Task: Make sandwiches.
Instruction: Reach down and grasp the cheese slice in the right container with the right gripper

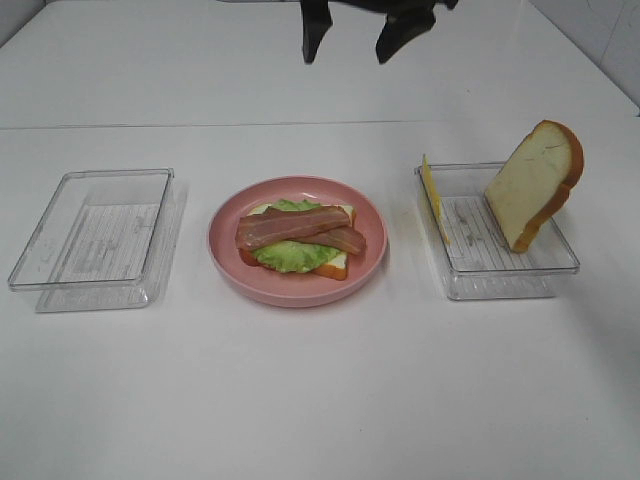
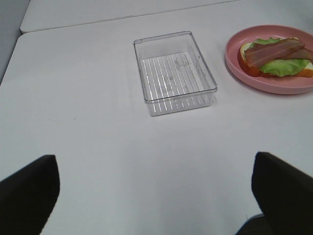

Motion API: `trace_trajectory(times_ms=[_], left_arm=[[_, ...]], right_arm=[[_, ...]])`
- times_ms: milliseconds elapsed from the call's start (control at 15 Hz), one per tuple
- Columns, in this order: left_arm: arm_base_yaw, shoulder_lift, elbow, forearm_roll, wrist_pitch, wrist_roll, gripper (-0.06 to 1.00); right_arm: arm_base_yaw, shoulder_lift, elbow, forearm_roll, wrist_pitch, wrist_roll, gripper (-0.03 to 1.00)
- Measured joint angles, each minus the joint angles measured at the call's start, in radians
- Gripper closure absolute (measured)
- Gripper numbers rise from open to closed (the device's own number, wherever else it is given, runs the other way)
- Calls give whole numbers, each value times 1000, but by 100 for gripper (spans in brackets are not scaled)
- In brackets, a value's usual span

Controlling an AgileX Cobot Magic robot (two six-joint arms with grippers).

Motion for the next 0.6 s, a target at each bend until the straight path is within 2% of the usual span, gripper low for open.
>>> trace_trajectory(times_ms=[67, 267, 600], left_arm=[[0, 0, 0, 0, 0, 0, -5], [0, 0, 0, -1, 0, 0, -5], [0, 0, 0, -1, 0, 0, -5]], right_arm=[[0, -42, 0, -5, 3, 23, 20], [0, -157, 22, -5, 7, -3, 20], [-36, -223, 244, 7, 13, -3, 20]])
